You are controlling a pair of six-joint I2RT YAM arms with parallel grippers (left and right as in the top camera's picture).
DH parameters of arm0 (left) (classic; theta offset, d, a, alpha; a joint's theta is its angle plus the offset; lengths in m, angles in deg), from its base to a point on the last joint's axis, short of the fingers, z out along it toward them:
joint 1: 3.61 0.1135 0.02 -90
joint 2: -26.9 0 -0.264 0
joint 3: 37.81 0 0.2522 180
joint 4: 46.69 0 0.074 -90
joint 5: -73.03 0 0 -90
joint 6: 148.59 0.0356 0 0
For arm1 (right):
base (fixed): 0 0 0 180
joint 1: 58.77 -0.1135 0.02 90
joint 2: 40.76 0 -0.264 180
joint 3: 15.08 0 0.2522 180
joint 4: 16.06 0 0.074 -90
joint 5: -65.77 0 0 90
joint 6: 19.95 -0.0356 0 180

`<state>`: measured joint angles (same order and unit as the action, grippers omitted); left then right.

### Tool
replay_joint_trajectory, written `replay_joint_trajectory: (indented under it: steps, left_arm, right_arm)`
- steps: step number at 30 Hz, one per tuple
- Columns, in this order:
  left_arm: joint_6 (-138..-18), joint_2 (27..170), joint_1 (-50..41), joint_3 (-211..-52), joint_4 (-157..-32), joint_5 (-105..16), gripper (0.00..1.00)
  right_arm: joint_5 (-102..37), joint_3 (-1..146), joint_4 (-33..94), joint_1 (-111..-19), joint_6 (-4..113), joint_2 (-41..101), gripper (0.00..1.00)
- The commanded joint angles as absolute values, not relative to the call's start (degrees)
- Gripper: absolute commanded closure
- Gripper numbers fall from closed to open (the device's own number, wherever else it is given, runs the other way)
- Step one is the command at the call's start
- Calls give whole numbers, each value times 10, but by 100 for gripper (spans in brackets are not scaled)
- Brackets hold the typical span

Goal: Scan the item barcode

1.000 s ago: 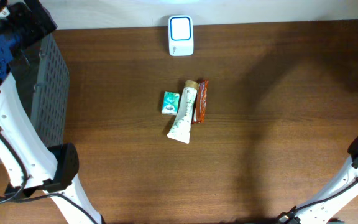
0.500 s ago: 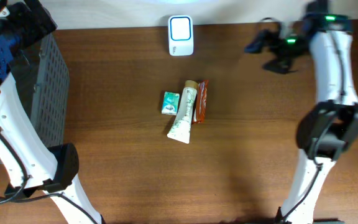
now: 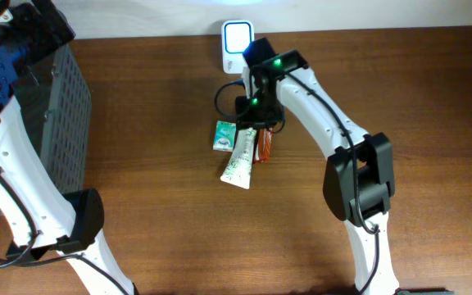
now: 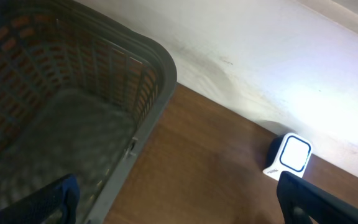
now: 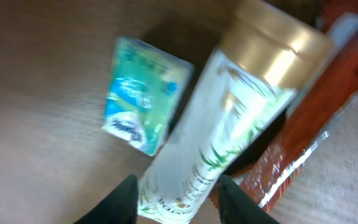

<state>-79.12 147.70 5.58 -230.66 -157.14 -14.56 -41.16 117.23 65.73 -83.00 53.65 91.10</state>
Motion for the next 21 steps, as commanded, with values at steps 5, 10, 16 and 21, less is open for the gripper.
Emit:
replay_joint_trajectory:
  steps: [5,10,16,21]
  left_arm:
    - [-782,1469,60,-2309,-1572,-142,1]
    - [-782,1469,60,-2309,-1572,-142,1]
    - [-782,1469,60,-2309,-1572,-142,1]
    - [-782,1469,60,-2309,-1572,-142,1]
  right_arm:
    - [-327,1125,655,-835,469,901,75]
    - [-343,1125,658,-832,471,902,96]
    - [-328,1125,653,-840,470,925,96]
    - [-353,1125,615,-874,470,955,96]
